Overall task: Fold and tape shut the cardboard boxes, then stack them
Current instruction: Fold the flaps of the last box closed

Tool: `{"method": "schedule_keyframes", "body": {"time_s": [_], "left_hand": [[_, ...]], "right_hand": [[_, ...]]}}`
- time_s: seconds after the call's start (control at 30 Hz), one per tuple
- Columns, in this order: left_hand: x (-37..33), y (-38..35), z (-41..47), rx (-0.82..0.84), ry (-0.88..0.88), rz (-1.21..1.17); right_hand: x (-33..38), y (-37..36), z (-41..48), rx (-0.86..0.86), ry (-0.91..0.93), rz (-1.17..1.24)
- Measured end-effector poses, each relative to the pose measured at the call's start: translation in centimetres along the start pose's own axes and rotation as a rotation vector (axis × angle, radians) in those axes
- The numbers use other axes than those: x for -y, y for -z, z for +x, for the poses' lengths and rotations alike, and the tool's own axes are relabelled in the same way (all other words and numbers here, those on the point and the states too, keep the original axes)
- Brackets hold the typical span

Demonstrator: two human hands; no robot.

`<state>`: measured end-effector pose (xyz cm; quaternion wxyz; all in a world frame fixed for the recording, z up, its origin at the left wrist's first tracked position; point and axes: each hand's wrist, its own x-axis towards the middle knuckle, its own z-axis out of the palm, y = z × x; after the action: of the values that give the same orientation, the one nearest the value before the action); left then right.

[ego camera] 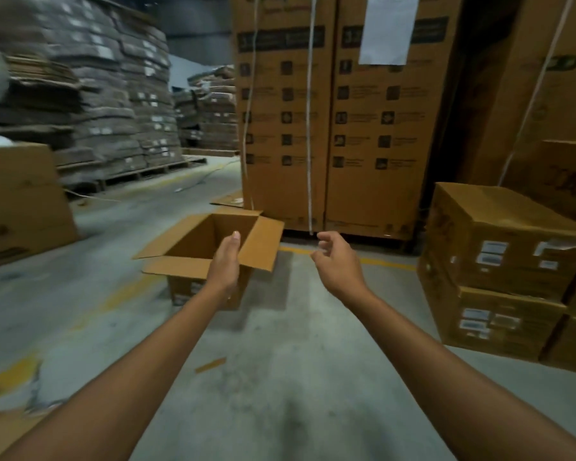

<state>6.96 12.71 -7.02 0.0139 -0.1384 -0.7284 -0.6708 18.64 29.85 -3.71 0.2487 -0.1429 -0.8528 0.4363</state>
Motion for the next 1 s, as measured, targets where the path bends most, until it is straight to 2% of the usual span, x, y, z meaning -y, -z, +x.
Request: {"method": "schedule_keyframes", "body": {"time_s": [0.13, 0.2, 0.37, 0.57, 0.7, 0.9, 1.0], "left_hand": [[4.0, 3.4, 4.0, -0.096, 0.006, 0.189], [6.2, 4.3, 7.0, -0.086, 0.040, 0.262], [11.6, 4.7, 15.1, -0.009, 0.146, 0.424], [18.6, 3.0, 24.8, 0.064, 0.192, 0.599], [23.4, 1.0, 30.6, 0.163, 0.060, 0.894], [28.5, -0.5, 36.8, 0.313, 0.309, 1.184], [28.8, -1.3, 36.2, 0.277, 0.223, 1.359]], "right_hand": [[-0.2, -5.2, 3.4, 0.113, -0.053, 0.104], [-1.0, -7.9, 5.8, 0.157, -0.054, 0.111], [-4.5, -13.9, 11.6, 0.203, -0.066, 0.109], [-10.5, -18.3, 17.6, 0.219, -0.113, 0.111], [-14.3, -20.8, 20.6, 0.224, -0.116, 0.140], [-17.8, -23.7, 22.8, 0.293, -0.129, 0.171], [-18.5, -23.9, 23.2, 0.325, -0.132, 0.164]]}}
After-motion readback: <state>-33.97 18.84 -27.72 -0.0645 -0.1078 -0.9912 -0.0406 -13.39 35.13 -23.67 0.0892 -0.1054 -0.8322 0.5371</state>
